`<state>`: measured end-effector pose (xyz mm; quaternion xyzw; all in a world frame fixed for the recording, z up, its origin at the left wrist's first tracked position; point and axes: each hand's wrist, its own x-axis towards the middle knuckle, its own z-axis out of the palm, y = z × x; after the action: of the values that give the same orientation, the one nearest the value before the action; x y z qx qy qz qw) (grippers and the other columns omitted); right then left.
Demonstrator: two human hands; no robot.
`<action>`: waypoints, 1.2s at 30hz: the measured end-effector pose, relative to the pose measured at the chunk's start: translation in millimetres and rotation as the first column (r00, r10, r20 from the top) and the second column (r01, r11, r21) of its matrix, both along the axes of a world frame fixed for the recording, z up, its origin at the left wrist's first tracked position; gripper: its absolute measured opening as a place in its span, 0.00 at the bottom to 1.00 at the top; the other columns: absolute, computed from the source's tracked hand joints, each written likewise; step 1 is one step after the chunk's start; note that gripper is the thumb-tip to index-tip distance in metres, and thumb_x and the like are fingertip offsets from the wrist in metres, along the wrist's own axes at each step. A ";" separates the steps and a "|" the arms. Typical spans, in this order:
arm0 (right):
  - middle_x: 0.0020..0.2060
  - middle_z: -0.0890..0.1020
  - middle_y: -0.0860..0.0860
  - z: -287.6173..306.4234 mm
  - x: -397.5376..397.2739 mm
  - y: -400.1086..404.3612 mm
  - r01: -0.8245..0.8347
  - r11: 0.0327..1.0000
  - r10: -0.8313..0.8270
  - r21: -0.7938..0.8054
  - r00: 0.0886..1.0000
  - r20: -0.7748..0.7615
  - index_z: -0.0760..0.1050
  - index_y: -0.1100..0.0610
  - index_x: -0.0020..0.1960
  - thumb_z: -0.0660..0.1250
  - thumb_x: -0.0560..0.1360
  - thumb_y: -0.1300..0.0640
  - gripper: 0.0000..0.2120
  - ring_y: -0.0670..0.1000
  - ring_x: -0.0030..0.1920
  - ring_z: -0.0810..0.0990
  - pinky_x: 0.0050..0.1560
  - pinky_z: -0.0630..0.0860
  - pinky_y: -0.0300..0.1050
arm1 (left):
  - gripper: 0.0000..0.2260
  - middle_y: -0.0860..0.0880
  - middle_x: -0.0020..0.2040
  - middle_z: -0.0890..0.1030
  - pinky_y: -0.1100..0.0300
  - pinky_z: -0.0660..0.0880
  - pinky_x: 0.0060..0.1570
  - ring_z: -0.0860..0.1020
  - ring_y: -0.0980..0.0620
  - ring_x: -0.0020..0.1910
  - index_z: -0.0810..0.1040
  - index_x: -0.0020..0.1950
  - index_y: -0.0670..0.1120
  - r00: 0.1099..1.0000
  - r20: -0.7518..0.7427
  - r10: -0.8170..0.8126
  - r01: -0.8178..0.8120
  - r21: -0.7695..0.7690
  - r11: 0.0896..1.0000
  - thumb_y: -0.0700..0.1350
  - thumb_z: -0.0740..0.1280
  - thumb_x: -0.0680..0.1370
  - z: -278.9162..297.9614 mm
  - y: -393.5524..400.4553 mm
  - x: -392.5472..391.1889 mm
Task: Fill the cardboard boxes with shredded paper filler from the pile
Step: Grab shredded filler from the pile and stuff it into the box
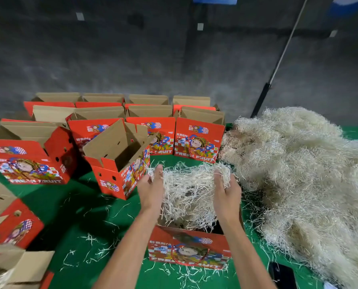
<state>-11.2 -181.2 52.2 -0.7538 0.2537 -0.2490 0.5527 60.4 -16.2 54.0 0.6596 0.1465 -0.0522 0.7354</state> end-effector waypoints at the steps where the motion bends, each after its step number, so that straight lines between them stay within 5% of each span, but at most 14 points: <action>1: 0.34 0.74 0.44 -2.0 4.1 7.7 -0.039 0.995 0.037 0.095 0.999 0.027 0.62 0.51 0.75 0.58 0.76 0.29 0.36 0.39 0.30 0.69 0.35 0.70 0.31 | 0.45 0.43 0.69 0.75 0.45 0.69 0.65 0.75 0.49 0.63 0.67 0.73 0.46 0.999 -0.033 -0.036 0.038 0.049 0.998 0.76 0.63 0.68 -2.9 -9.5 -5.0; 2: 0.42 0.77 0.41 -1.0 5.7 17.8 -0.132 0.977 0.130 0.166 0.991 0.023 0.65 0.44 0.63 0.55 0.75 0.26 0.27 0.36 0.36 0.70 0.44 0.73 0.34 | 0.47 0.47 0.76 0.66 0.43 0.63 0.70 0.68 0.48 0.71 0.61 0.78 0.51 0.993 -0.055 -0.101 0.104 0.045 0.994 0.79 0.60 0.68 -5.3 -22.1 -12.2; 4: 0.54 0.80 0.40 -2.4 9.1 37.2 -0.278 0.957 0.277 0.087 0.961 0.029 0.70 0.49 0.70 0.51 0.77 0.28 0.32 0.34 0.45 0.74 0.57 0.72 0.41 | 0.44 0.49 0.80 0.58 0.43 0.58 0.73 0.62 0.46 0.76 0.53 0.81 0.53 0.978 -0.079 -0.193 0.191 -0.031 0.981 0.75 0.59 0.72 -12.8 -44.7 -23.8; 6: 0.38 0.80 0.51 -4.9 7.6 38.9 -0.234 0.969 0.237 -0.085 0.971 0.030 0.77 0.54 0.50 0.52 0.80 0.34 0.26 0.46 0.35 0.74 0.43 0.73 0.46 | 0.43 0.48 0.78 0.62 0.45 0.62 0.70 0.66 0.45 0.72 0.53 0.80 0.52 0.985 -0.105 -0.138 0.140 0.008 0.990 0.72 0.64 0.73 -15.2 -46.6 -25.1; 11: 0.23 0.68 0.47 -4.5 -8.2 -17.1 -0.002 1.000 0.003 -0.007 0.993 0.120 0.70 0.59 0.38 0.51 0.80 0.36 0.28 0.50 0.24 0.63 0.25 0.63 0.42 | 0.52 0.47 0.78 0.61 0.43 0.59 0.73 0.63 0.43 0.75 0.53 0.80 0.51 0.991 -0.117 0.072 -0.078 -0.054 0.995 0.74 0.69 0.65 -0.9 10.3 3.4; 14: 0.49 0.83 0.58 3.6 -7.4 -20.2 -0.068 0.982 0.060 0.173 0.997 0.055 0.75 0.67 0.58 0.50 0.80 0.32 0.39 0.63 0.45 0.80 0.51 0.77 0.56 | 0.47 0.47 0.79 0.62 0.40 0.59 0.74 0.65 0.43 0.75 0.63 0.77 0.50 0.982 -0.152 -0.108 0.080 -0.178 0.981 0.78 0.62 0.67 1.3 14.6 10.8; 16: 0.72 0.69 0.51 10.2 -3.1 0.6 -0.260 0.924 0.268 0.282 0.963 0.011 0.63 0.55 0.76 0.46 0.77 0.26 0.41 0.53 0.72 0.69 0.71 0.65 0.57 | 0.35 0.47 0.71 0.72 0.46 0.74 0.63 0.78 0.53 0.59 0.73 0.65 0.49 0.946 -0.104 -0.306 0.261 -0.312 0.914 0.75 0.60 0.71 4.7 -8.0 -1.5; 17: 0.75 0.66 0.47 11.6 -2.0 14.8 -0.358 0.897 0.369 0.258 0.929 0.005 0.58 0.51 0.79 0.47 0.77 0.26 0.40 0.49 0.75 0.64 0.74 0.61 0.55 | 0.36 0.47 0.67 0.74 0.55 0.74 0.51 0.80 0.60 0.48 0.61 0.74 0.49 0.937 -0.081 -0.340 0.305 -0.285 0.909 0.71 0.61 0.75 2.7 -21.8 -7.8; 18: 0.73 0.69 0.46 9.3 -0.7 24.7 -0.418 0.890 0.429 0.180 0.903 -0.027 0.58 0.51 0.79 0.50 0.78 0.28 0.38 0.47 0.72 0.67 0.73 0.63 0.53 | 0.22 0.48 0.64 0.75 0.58 0.75 0.54 0.79 0.63 0.44 0.59 0.51 0.51 0.932 -0.087 -0.351 0.330 -0.189 0.925 0.67 0.61 0.77 1.3 -32.5 -12.8; 20: 0.51 0.79 0.49 3.1 3.9 26.0 -0.364 0.929 0.363 -0.060 0.931 -0.036 0.70 0.58 0.68 0.60 0.81 0.41 0.25 0.46 0.48 0.76 0.52 0.75 0.45 | 0.25 0.52 0.68 0.70 0.54 0.73 0.59 0.76 0.61 0.52 0.69 0.69 0.53 0.942 -0.072 -0.329 0.330 0.008 0.944 0.65 0.64 0.77 1.1 -37.4 -20.5; 23: 0.26 0.73 0.45 8.2 5.1 0.0 -0.182 0.968 0.188 -0.173 0.982 0.017 0.71 0.52 0.44 0.64 0.82 0.54 0.07 0.41 0.22 0.65 0.22 0.64 0.34 | 0.27 0.57 0.58 0.78 0.70 0.73 0.45 0.73 0.65 0.42 0.75 0.65 0.60 0.942 0.173 -0.286 0.252 0.193 0.948 0.68 0.71 0.69 6.3 -15.0 -16.7; 28: 0.27 0.65 0.40 27.9 1.9 -18.9 -0.040 0.984 0.012 0.175 0.987 0.158 0.61 0.52 0.38 0.69 0.76 0.42 0.21 0.41 0.27 0.61 0.33 0.64 0.42 | 0.40 0.50 0.74 0.69 0.56 0.61 0.69 0.67 0.57 0.67 0.65 0.76 0.45 0.972 0.080 -0.219 0.197 0.221 0.955 0.67 0.69 0.72 -12.4 -8.9 -12.4; 32: 0.63 0.68 0.42 36.0 -0.4 -2.9 -0.150 0.831 0.174 0.536 0.985 0.006 0.58 0.42 0.73 0.67 0.68 0.27 0.40 0.46 0.60 0.68 0.62 0.66 0.59 | 0.43 0.45 0.68 0.77 0.41 0.77 0.58 0.79 0.43 0.61 0.67 0.76 0.50 0.782 -0.347 -0.518 0.452 -0.258 0.854 0.75 0.64 0.68 -18.0 -34.5 -19.3; 36: 0.54 0.71 0.36 49.2 6.6 9.2 -0.309 0.806 0.332 0.504 0.942 0.047 0.61 0.41 0.62 0.70 0.67 0.28 0.32 0.43 0.54 0.72 0.54 0.68 0.49 | 0.34 0.37 0.60 0.81 0.35 0.75 0.58 0.80 0.34 0.58 0.76 0.67 0.42 0.646 -0.406 -0.646 0.337 -0.608 0.719 0.69 0.59 0.77 -32.1 -43.1 -16.6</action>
<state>-4.6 -172.0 101.5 -0.6201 0.1909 -0.0605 0.7585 43.8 -59.3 21.9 0.4189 0.1589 -0.4950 0.7445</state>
